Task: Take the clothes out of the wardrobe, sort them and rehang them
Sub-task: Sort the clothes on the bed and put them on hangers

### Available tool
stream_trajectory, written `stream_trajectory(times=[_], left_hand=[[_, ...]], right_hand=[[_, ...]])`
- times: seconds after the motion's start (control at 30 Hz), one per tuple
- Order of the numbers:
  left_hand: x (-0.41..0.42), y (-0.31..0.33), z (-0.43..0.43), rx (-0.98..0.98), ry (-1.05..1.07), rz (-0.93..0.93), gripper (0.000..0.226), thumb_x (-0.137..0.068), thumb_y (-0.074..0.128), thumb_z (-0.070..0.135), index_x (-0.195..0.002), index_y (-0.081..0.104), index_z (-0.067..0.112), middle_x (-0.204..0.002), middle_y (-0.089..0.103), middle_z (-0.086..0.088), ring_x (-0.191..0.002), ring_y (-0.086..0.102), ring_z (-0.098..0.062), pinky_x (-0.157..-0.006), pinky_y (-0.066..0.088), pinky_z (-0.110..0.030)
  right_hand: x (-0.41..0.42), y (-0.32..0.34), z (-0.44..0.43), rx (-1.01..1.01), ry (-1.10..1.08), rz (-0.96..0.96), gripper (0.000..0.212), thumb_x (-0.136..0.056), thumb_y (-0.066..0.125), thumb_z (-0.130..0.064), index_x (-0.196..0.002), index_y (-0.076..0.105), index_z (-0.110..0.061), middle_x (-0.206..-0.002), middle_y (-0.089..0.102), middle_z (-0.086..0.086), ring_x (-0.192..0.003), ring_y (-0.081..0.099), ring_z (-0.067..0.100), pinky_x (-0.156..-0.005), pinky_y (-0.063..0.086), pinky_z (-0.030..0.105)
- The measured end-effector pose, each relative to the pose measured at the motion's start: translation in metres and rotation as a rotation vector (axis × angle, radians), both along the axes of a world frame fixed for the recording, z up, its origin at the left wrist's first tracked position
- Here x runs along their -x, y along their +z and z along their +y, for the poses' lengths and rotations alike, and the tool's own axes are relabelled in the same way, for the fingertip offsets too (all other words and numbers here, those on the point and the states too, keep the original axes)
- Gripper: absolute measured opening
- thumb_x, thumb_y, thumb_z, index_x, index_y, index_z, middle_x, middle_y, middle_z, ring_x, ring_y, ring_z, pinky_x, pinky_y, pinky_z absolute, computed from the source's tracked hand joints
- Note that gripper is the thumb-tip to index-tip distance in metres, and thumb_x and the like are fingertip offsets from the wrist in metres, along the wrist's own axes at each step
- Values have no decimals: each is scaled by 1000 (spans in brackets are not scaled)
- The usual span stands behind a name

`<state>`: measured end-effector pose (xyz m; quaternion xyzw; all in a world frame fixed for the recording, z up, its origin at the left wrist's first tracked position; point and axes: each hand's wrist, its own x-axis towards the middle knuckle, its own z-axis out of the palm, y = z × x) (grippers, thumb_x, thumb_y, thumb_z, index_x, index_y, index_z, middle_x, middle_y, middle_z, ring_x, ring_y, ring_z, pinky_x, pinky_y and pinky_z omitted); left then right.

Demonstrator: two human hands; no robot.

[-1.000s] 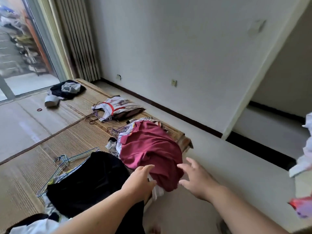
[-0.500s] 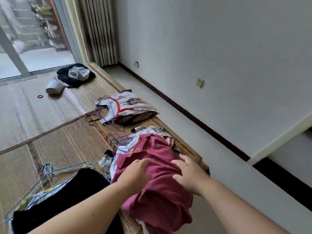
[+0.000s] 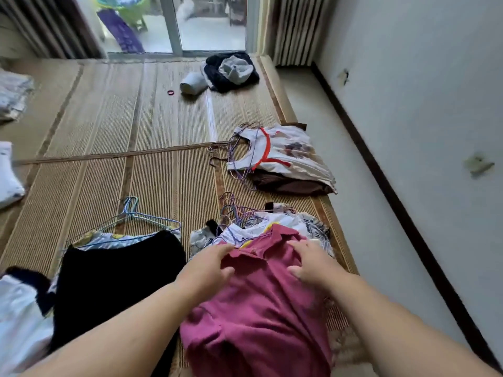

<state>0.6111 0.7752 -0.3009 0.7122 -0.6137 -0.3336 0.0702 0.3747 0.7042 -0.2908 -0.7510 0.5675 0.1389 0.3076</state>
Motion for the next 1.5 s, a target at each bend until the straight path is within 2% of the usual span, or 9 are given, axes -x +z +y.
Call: stream_trajectory(times=[0.2, 0.43, 0.53, 0.7, 0.83, 1.07, 1.23, 1.33, 1.5], left_hand=[[16, -56, -22, -80, 175, -20, 55, -81, 62, 28, -135, 50, 22, -132, 57, -1, -121, 52, -16, -99, 36, -22], [11, -141, -47, -169, 239, -42, 59, -83, 62, 29, -139, 45, 23, -137, 51, 2, -127, 45, -11, -107, 30, -21], [6, -172, -59, -155, 232, -103, 63, -85, 61, 32, -142, 38, 22, -140, 46, 0, -132, 39, -13, -110, 24, -22], [0, -199, -63, -135, 279, -96, 58, -83, 61, 29, -138, 43, 22, -137, 48, -4, -130, 40, -16, -105, 25, -21], [2, -201, -55, -190, 239, -85, 61, -84, 60, 30, -141, 39, 19, -140, 46, -3, -131, 37, -15, -105, 25, -20], [5, -156, -54, -55, 346, -82, 65, -84, 60, 40, -142, 36, 21, -139, 46, -6, -130, 39, -21, -109, 30, -33], [14, -84, -50, -22, 427, -3, 82, -83, 60, 52, -149, 21, 21, -148, 37, -5, -135, 37, -22, -110, 32, -37], [19, -35, -41, -14, 306, -24, 53, -82, 60, 44, -132, 46, 30, -123, 57, -1, -117, 54, -20, -97, 45, -39], [31, 49, -28, 95, 211, -33, 20, -87, 59, 36, -106, 60, 30, -100, 56, -1, -99, 57, -22, -90, 46, -38]], right_hand=[[12, -70, -70, -46, 84, -41, 68, -84, 61, -33, -145, 33, -23, -145, 39, 8, -134, 36, 21, -109, 28, 28], [8, -169, -126, -15, -28, -131, 40, -96, 46, -27, -136, 47, -25, -150, 32, 7, -136, 34, 27, -112, 28, 39], [-1, -200, -144, 27, -75, -159, 40, -95, 47, -38, -131, 48, -20, -134, 51, 8, -125, 46, 28, -102, 38, 38], [-14, -228, -153, 65, 81, 28, 33, -78, 65, -44, -105, 61, -27, -114, 63, 3, -108, 57, 26, -88, 48, 35], [-19, -228, -149, 79, 191, 103, 19, -77, 60, -34, -92, 61, -23, -109, 64, 7, -105, 57, 29, -84, 47, 32], [2, -174, -124, 13, 72, -211, 22, -78, 52, -11, -98, 55, -21, -103, 65, 7, -100, 58, 27, -76, 41, 28], [24, -73, -87, 124, -50, -644, 43, -81, 55, 3, -82, 62, -40, -80, 66, -19, -82, 59, 0, -73, 41, 11], [46, -9, -68, 205, -92, -757, 47, -78, 56, 10, -81, 66, -36, -81, 69, -17, -78, 61, -1, -71, 44, 11], [95, 92, -41, 284, -109, -832, 44, -77, 57, 15, -83, 70, -26, -80, 70, -8, -75, 62, 5, -71, 47, 16]])
